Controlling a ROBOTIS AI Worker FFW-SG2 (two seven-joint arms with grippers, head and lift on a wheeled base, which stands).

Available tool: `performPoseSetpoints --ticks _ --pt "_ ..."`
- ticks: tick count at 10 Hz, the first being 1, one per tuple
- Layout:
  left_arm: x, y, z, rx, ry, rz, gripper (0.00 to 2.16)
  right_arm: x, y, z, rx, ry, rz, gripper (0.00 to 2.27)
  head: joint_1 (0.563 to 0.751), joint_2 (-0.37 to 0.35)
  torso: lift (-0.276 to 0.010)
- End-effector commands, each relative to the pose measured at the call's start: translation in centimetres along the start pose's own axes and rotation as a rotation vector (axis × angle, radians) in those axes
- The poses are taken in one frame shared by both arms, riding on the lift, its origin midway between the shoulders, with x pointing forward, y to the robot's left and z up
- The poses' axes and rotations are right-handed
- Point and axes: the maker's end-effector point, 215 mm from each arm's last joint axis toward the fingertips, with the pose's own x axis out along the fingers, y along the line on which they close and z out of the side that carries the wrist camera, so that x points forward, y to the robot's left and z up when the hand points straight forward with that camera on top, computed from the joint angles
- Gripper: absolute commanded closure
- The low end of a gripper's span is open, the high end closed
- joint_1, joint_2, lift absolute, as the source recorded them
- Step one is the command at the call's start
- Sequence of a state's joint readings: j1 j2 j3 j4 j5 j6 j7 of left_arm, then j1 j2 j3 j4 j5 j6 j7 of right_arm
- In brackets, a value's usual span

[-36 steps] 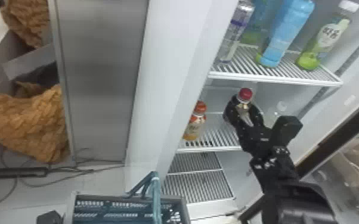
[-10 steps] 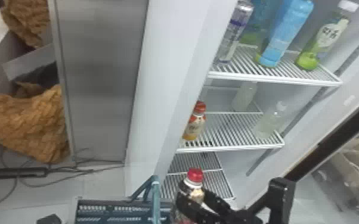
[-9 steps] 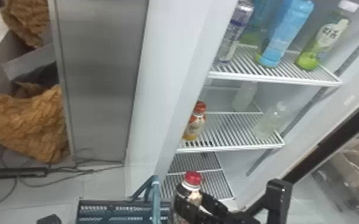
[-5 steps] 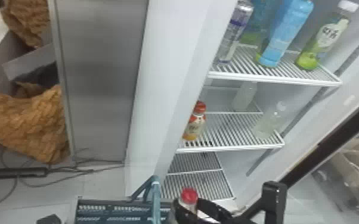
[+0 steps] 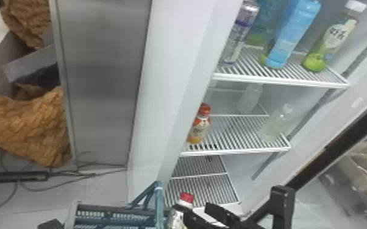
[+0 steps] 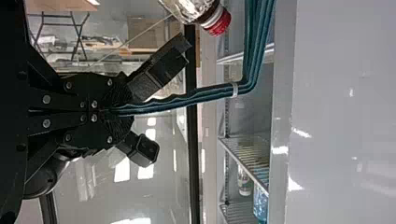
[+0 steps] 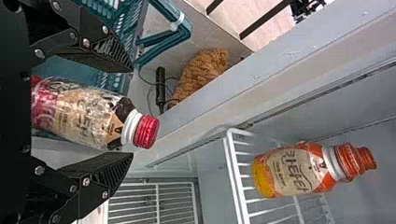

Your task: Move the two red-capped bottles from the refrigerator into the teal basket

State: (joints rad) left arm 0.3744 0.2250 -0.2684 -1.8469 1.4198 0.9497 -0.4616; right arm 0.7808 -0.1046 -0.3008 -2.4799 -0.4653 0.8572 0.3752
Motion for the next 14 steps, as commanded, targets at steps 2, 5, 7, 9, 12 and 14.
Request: performPoseSetpoints --ticks 2,5,7,9,12,14 --pt "0.1 -0.1 0.0 0.001 0.000 -0.002 1.15 -0.1 -0.4 1.8 -0.024 -0.060 -0.012 0.43 0.695 -0.350 -0.224" --pt "0.1 -0.1 0.0 0.001 0.000 -0.002 1.15 -1.2 -2.1 6.3 -0.093 -0.213 -0.065 0.43 0.695 -0.350 -0.224" --pt "0.1 -0.1 0.1 0.000 -0.003 -0.005 1.15 -2.8 -4.0 10.3 -0.154 -0.341 -0.123 0.43 0.695 -0.350 -0.224" --pt "0.1 -0.1 -0.1 -0.003 -0.001 -0.004 1.15 -4.9 -5.8 13.7 -0.226 -0.434 -0.186 0.43 0.695 -0.350 -0.224" --pt "0.3 0.0 -0.2 -0.007 0.000 -0.004 1.15 -6.7 -7.3 17.3 -0.278 -0.612 -0.220 0.43 0.695 -0.350 -0.224" --pt "0.4 0.1 -0.4 -0.015 -0.002 -0.006 1.15 -7.1 -8.4 18.6 -0.286 -0.734 -0.232 0.43 0.695 -0.350 -0.224"
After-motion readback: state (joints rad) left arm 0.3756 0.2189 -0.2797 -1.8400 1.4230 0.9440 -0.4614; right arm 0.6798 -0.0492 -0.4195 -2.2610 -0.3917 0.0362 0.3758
